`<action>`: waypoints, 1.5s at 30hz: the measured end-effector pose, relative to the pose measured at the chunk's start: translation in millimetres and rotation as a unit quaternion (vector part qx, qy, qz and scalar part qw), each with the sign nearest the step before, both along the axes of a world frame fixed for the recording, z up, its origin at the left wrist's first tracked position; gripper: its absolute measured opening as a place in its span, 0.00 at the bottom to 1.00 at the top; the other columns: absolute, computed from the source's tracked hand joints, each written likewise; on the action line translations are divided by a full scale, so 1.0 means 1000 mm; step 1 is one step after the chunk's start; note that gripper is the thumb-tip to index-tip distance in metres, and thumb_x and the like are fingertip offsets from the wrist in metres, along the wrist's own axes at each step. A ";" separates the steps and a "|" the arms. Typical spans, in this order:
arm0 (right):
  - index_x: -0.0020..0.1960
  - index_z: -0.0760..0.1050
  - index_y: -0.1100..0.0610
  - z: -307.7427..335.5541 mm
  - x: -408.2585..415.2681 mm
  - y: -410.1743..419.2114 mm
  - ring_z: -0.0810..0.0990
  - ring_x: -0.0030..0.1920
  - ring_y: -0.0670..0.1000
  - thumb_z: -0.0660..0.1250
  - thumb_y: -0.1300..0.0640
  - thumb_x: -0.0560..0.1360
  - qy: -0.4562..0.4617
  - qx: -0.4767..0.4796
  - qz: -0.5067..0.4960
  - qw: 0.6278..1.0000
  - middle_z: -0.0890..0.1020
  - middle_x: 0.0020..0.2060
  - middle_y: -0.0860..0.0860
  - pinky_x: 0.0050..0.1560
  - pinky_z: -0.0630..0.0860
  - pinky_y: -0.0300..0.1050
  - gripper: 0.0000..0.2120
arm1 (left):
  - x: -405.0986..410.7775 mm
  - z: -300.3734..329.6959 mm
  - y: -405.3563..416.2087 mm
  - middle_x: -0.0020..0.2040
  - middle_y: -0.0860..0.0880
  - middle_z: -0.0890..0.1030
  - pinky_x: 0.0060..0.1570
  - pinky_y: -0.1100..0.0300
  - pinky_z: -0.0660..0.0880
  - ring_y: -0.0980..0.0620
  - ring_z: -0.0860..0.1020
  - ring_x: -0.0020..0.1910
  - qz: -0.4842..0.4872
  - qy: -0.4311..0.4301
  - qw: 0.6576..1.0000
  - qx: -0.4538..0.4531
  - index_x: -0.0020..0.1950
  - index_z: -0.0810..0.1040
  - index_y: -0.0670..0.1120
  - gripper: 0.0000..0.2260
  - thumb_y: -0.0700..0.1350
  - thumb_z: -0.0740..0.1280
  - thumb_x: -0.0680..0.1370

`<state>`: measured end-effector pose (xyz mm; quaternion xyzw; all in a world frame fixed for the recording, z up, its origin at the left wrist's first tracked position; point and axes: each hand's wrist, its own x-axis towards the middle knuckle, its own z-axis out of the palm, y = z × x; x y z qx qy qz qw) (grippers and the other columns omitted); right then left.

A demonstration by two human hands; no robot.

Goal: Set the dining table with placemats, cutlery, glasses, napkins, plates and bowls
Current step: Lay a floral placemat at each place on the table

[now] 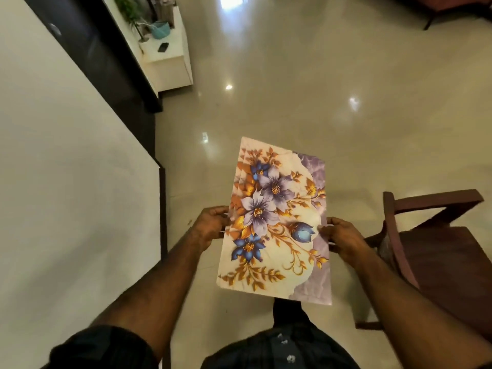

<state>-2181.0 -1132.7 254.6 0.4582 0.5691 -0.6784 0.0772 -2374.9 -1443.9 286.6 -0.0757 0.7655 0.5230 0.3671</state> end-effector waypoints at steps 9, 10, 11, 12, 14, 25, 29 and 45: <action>0.61 0.81 0.58 0.029 -0.187 0.137 0.86 0.49 0.60 0.72 0.65 0.76 0.048 0.017 0.014 0.999 0.87 0.53 0.59 0.47 0.83 0.51 0.14 | -0.174 0.021 0.131 0.48 0.43 0.87 0.47 0.51 0.82 0.45 0.83 0.42 0.000 0.012 1.000 0.015 0.61 0.86 0.44 0.14 0.32 0.72 0.77; 0.61 0.81 0.58 0.036 -0.207 0.156 0.86 0.49 0.60 0.73 0.64 0.77 0.051 0.024 0.013 0.998 0.87 0.52 0.58 0.47 0.82 0.51 0.14 | -0.195 0.025 0.148 0.48 0.43 0.87 0.47 0.51 0.82 0.45 0.83 0.42 -0.007 0.013 1.000 0.018 0.61 0.86 0.44 0.14 0.33 0.72 0.77; 0.61 0.81 0.58 0.039 -0.222 0.172 0.86 0.49 0.60 0.73 0.64 0.77 0.054 0.029 0.011 0.998 0.88 0.52 0.58 0.47 0.82 0.51 0.13 | -0.213 0.026 0.164 0.49 0.43 0.87 0.46 0.52 0.82 0.46 0.83 0.43 -0.015 0.014 1.000 0.021 0.61 0.86 0.44 0.14 0.33 0.73 0.77; 0.61 0.81 0.58 0.041 -0.239 0.190 0.86 0.49 0.59 0.72 0.64 0.77 0.056 0.034 0.005 0.998 0.88 0.52 0.57 0.47 0.82 0.51 0.13 | -0.235 0.026 0.183 0.50 0.43 0.87 0.46 0.51 0.83 0.46 0.84 0.43 -0.025 0.014 0.999 0.026 0.61 0.86 0.44 0.13 0.34 0.73 0.78; 0.61 0.81 0.57 0.045 -0.270 0.225 0.86 0.49 0.59 0.72 0.64 0.78 0.053 0.042 -0.016 0.998 0.88 0.51 0.56 0.48 0.83 0.52 0.12 | -0.280 0.026 0.228 0.52 0.43 0.88 0.49 0.49 0.84 0.46 0.85 0.45 -0.056 0.016 0.998 0.030 0.60 0.87 0.45 0.12 0.35 0.73 0.79; 0.60 0.83 0.57 0.020 -0.324 0.377 0.84 0.44 0.57 0.74 0.65 0.76 0.005 0.048 -0.276 0.960 0.87 0.52 0.60 0.47 0.82 0.49 0.14 | -0.445 0.008 0.503 0.44 0.45 0.87 0.40 0.55 0.82 0.47 0.83 0.39 -0.289 -0.021 0.957 0.013 0.56 0.86 0.46 0.09 0.35 0.72 0.79; 0.59 0.83 0.58 0.018 -0.286 0.420 0.86 0.43 0.57 0.75 0.66 0.75 -0.020 0.025 -0.355 0.934 0.88 0.48 0.58 0.44 0.82 0.48 0.14 | -0.449 0.019 0.610 0.47 0.43 0.88 0.43 0.50 0.85 0.44 0.86 0.41 -0.407 -0.026 0.913 -0.004 0.57 0.86 0.48 0.10 0.36 0.72 0.80; 0.60 0.80 0.56 0.032 -0.101 0.696 0.88 0.42 0.58 0.68 0.61 0.82 -0.037 0.041 -0.472 0.880 0.88 0.47 0.57 0.38 0.84 0.49 0.08 | -0.285 0.037 1.050 0.52 0.39 0.88 0.54 0.40 0.83 0.39 0.86 0.46 -0.526 -0.028 0.850 0.010 0.62 0.85 0.43 0.13 0.33 0.68 0.80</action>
